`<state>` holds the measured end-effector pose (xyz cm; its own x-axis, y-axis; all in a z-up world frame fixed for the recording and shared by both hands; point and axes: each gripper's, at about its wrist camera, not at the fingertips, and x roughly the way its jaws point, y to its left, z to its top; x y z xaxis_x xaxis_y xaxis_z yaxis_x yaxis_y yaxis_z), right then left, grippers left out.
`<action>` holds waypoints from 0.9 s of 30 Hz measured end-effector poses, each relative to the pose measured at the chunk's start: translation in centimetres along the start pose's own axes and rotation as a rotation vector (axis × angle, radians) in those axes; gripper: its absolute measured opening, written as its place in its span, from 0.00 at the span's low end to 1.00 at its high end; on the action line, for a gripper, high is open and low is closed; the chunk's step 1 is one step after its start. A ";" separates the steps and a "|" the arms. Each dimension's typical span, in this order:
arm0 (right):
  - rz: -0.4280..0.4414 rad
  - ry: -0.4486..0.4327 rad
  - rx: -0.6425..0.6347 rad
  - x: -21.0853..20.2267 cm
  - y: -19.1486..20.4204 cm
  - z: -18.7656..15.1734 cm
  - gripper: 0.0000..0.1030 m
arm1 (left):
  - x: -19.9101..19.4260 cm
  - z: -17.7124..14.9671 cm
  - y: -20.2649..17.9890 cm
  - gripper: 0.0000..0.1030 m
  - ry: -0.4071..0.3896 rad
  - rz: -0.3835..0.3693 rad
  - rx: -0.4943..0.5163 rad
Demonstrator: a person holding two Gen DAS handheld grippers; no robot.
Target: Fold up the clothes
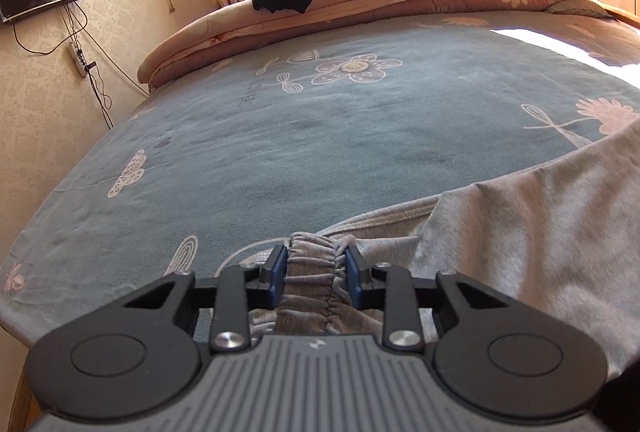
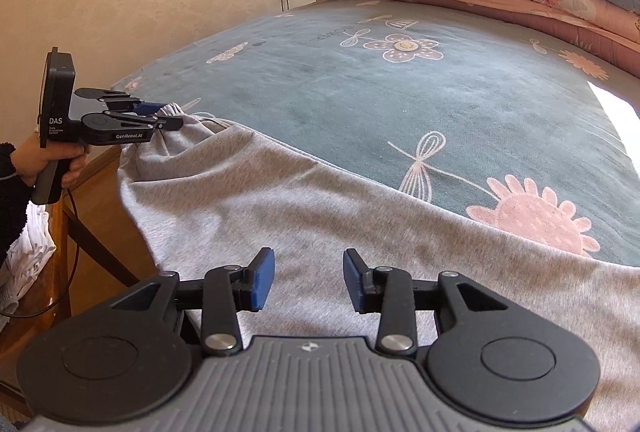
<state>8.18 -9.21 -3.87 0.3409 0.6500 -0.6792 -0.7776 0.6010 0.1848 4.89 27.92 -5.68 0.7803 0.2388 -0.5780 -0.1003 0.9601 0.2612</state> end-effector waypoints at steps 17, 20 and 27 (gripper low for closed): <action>-0.057 -0.024 0.016 -1.4 -0.9 -0.3 0.47 | 4.9 0.1 3.6 0.29 0.090 0.030 -0.231; -0.067 -0.026 0.018 -1.6 -1.1 -0.4 0.47 | 5.4 -0.6 3.9 0.29 0.128 0.024 -0.281; -0.095 -0.015 0.029 -2.1 -1.6 -1.2 0.59 | 4.1 0.1 4.8 0.56 0.130 0.075 -0.290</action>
